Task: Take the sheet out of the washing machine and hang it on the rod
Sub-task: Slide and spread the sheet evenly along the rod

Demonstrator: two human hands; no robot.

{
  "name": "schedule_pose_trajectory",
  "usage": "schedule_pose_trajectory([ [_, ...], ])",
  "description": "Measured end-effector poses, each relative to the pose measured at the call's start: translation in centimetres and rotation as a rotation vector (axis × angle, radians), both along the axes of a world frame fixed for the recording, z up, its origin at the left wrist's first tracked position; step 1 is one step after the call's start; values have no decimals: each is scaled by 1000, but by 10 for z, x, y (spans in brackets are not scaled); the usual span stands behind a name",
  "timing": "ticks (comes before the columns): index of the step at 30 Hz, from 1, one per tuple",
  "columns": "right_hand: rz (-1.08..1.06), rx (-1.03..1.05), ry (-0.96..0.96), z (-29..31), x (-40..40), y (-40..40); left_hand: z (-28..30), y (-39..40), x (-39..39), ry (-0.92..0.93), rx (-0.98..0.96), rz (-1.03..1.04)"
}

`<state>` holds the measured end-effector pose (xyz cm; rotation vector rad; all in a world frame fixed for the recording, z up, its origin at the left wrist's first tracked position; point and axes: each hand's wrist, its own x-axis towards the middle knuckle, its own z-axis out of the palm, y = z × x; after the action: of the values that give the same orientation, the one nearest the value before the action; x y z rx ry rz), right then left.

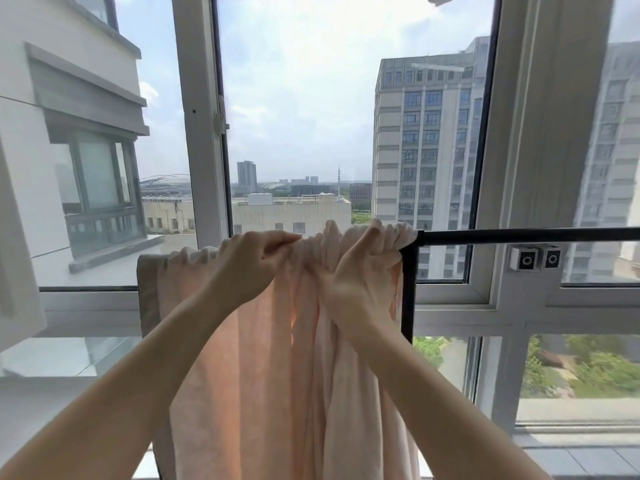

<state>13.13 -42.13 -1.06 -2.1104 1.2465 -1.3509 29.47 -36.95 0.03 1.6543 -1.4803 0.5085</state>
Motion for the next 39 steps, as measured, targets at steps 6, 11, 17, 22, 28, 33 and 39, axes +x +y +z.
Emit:
schedule_pose_trajectory([
  [6,-43,-158,39,7,-10,-6,-7,5,5,-48,-10,91],
  [11,-26,-238,20,44,-32,-17,-2,8,-12,-105,17,143],
  [17,-142,-299,-20,80,-76,-50,-8,-2,-14,-127,-14,174],
  [22,-265,-264,15,87,-123,-85,-7,-6,-21,-158,-27,235],
  [28,-329,-140,180,62,-161,-102,-3,-10,-33,-165,-17,188],
  [33,-446,-14,510,80,-166,-80,-3,-13,-45,-103,-95,113],
  [39,16,-571,529,75,-117,-54,5,-22,-57,-84,-94,-10],
])
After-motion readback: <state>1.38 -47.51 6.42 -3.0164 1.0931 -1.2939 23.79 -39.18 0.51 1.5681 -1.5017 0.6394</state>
